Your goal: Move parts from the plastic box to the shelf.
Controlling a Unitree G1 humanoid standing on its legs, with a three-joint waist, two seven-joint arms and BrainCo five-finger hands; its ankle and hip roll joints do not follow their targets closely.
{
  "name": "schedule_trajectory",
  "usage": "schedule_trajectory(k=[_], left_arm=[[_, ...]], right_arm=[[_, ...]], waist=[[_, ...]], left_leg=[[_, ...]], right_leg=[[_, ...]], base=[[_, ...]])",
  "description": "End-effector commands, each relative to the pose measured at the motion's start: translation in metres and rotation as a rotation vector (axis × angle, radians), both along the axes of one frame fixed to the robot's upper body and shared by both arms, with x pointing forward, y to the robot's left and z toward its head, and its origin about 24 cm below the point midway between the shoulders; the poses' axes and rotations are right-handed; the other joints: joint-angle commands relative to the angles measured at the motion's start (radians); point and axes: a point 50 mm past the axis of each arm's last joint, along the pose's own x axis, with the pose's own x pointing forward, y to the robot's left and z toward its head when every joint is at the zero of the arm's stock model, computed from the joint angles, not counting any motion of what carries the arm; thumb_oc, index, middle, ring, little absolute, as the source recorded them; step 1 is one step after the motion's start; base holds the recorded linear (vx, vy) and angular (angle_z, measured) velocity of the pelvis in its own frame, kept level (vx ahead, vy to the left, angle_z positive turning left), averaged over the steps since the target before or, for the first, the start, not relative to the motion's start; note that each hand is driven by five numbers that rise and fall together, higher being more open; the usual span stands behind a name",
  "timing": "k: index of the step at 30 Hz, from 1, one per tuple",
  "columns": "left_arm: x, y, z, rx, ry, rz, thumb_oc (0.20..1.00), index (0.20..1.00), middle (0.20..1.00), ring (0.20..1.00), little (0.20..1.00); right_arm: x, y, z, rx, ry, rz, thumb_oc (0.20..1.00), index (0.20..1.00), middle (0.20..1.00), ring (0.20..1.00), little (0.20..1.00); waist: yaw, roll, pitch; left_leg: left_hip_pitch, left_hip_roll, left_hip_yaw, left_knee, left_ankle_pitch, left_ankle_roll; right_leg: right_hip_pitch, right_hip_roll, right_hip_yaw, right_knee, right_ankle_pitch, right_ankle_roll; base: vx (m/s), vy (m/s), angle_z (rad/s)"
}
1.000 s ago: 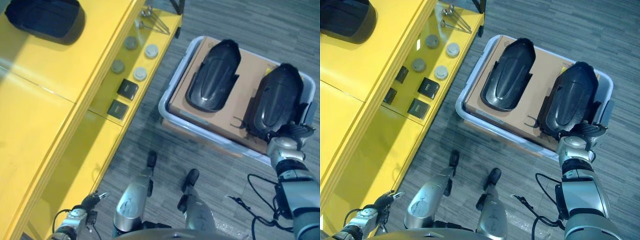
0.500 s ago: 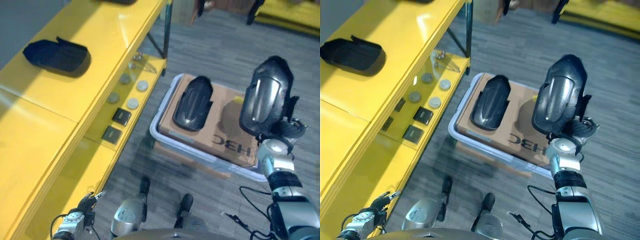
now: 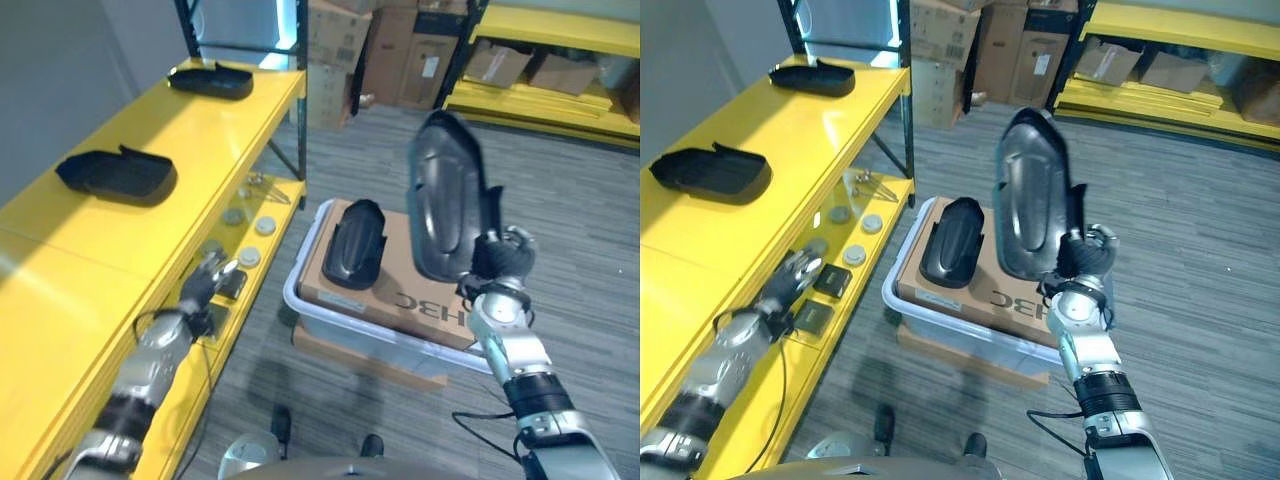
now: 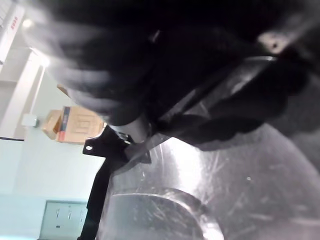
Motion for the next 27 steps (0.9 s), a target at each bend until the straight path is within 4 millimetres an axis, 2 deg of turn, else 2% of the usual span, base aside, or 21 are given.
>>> schedule_trajectory(k=[1, 3, 6, 9, 16, 19, 22, 27], left_arm=[[0.010, -0.026, -0.015, -0.043, 0.105, -0.069, 1.000, 1.000, 1.000, 1.000, 1.000], [0.028, -0.057, 0.002, -0.097, 0.117, -0.151, 1.000, 1.000, 1.000, 1.000, 1.000], [0.031, -0.065, 0.005, -0.115, 0.125, -0.176, 1.000, 1.000, 1.000, 1.000, 1.000], [0.034, -0.086, 0.008, -0.116, 0.155, -0.249, 1.000, 1.000, 1.000, 1.000, 1.000], [0.032, -0.121, 0.010, -0.104, 0.177, -0.327, 1.000, 1.000, 1.000, 1.000, 1.000], [0.032, -0.127, 0.013, -0.117, 0.164, -0.340, 1.000, 1.000, 1.000, 1.000, 1.000], [0.033, -0.142, 0.030, -0.142, 0.098, -0.360, 1.000, 1.000, 1.000, 1.000, 1.000], [0.032, -0.156, 0.042, -0.185, 0.059, -0.391, 1.000, 1.000, 1.000, 1.000, 1.000]], right_arm=[[0.024, 0.013, 0.042, -0.036, -0.172, 0.071, 0.200, 0.200, 0.200, 0.200, 0.200], [0.037, 0.037, 0.043, -0.041, -0.153, 0.137, 0.200, 0.200, 0.200, 0.200, 0.200], [0.040, 0.042, 0.042, -0.034, -0.148, 0.151, 0.200, 0.200, 0.200, 0.200, 0.200], [0.044, 0.051, 0.039, -0.033, -0.135, 0.181, 0.200, 0.200, 0.200, 0.200, 0.200], [0.048, 0.059, 0.036, -0.018, -0.117, 0.204, 0.200, 0.200, 0.200, 0.200, 0.200], [0.048, 0.060, 0.035, -0.014, -0.110, 0.208, 0.200, 0.200, 0.200, 0.200, 0.200], [0.048, 0.061, 0.030, -0.004, -0.084, 0.220, 0.200, 0.200, 0.200, 0.200, 0.200], [0.050, 0.067, 0.022, 0.006, -0.044, 0.252, 0.200, 0.200, 0.200, 0.200, 0.200]], waist=[[0.004, 0.002, -0.060], [-0.018, 0.003, -0.075], [-0.024, 0.003, -0.079], [-0.043, 0.002, -0.089], [-0.074, -0.002, -0.104], [-0.079, -0.002, -0.105], [-0.090, -0.002, -0.109], [-0.096, -0.003, -0.115]], left_leg=[[0.016, 0.037, 0.005, 0.055, -0.120, -0.025], [0.032, 0.033, 0.018, 0.046, -0.122, -0.022], [0.035, 0.033, 0.023, 0.044, -0.123, -0.022], [0.036, 0.031, 0.034, 0.046, -0.128, -0.020], [0.045, 0.027, 0.052, 0.043, -0.141, -0.014], [0.046, 0.026, 0.055, 0.044, -0.143, -0.013], [0.051, 0.024, 0.060, 0.042, -0.147, -0.012], [0.055, 0.022, 0.061, 0.036, -0.148, -0.010]], right_leg=[[-0.008, 0.020, 0.009, 0.022, -0.081, 0.023], [-0.005, 0.023, 0.023, 0.021, -0.080, 0.025], [-0.005, 0.024, 0.027, 0.020, -0.080, 0.025], [-0.013, 0.026, 0.039, 0.023, -0.079, 0.026], [-0.020, 0.031, 0.059, 0.020, -0.079, 0.031], [-0.022, 0.031, 0.062, 0.021, -0.079, 0.031], [-0.022, 0.032, 0.065, 0.020, -0.078, 0.033], [-0.021, 0.033, 0.066, 0.018, -0.079, 0.033]], base=[[0.04, 0.034, -0.16], [0.05, 0.037, -0.13], [0.02, 0.015, -0.19], [0.02, 0.012, -0.07], [0.01, 0.001, -0.10], [0.01, 0.005, -0.06], [0.03, 0.007, -0.06], [0.01, 0.000, -0.02]])
